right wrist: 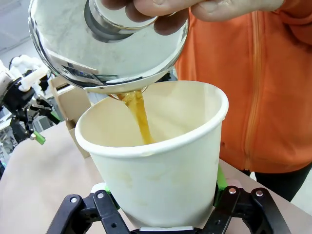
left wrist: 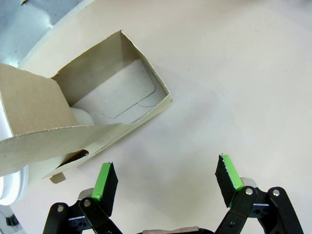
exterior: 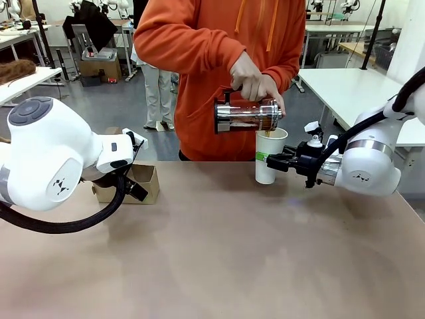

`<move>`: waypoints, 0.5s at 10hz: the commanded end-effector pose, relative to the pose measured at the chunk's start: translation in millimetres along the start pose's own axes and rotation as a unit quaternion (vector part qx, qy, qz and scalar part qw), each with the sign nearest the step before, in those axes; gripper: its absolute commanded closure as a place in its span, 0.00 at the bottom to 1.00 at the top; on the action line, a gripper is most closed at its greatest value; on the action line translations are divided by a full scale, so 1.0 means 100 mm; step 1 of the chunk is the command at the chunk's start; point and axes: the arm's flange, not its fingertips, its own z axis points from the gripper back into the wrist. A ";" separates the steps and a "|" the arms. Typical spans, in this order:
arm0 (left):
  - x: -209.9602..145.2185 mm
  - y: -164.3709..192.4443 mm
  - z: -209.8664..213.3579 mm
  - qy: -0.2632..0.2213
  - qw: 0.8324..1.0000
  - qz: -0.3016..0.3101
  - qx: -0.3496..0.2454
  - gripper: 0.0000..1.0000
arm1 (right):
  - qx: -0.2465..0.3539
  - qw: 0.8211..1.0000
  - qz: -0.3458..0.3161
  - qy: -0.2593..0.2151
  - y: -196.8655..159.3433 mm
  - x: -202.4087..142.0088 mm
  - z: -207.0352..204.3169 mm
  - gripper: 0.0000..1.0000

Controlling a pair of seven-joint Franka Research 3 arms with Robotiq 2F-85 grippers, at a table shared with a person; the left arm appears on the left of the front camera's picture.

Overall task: Pour a drink into a cup and package it in a carrier.
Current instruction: When a person places the Paper Cup Lid on the 600 ml Paper Cup , lift the 600 ml Paper Cup.

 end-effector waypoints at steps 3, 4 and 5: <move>0.00 0.00 0.00 -0.001 1.000 0.000 -0.001 0.00 | 0.001 1.000 -0.001 -0.004 0.01 0.01 0.00 0.20; 0.00 0.00 0.00 -0.001 1.000 0.000 -0.001 0.00 | 0.001 1.000 -0.001 -0.004 0.01 0.01 0.00 0.20; 0.00 0.00 0.00 -0.001 1.000 0.000 -0.001 0.00 | 0.001 1.000 -0.001 -0.004 0.01 0.01 0.00 0.20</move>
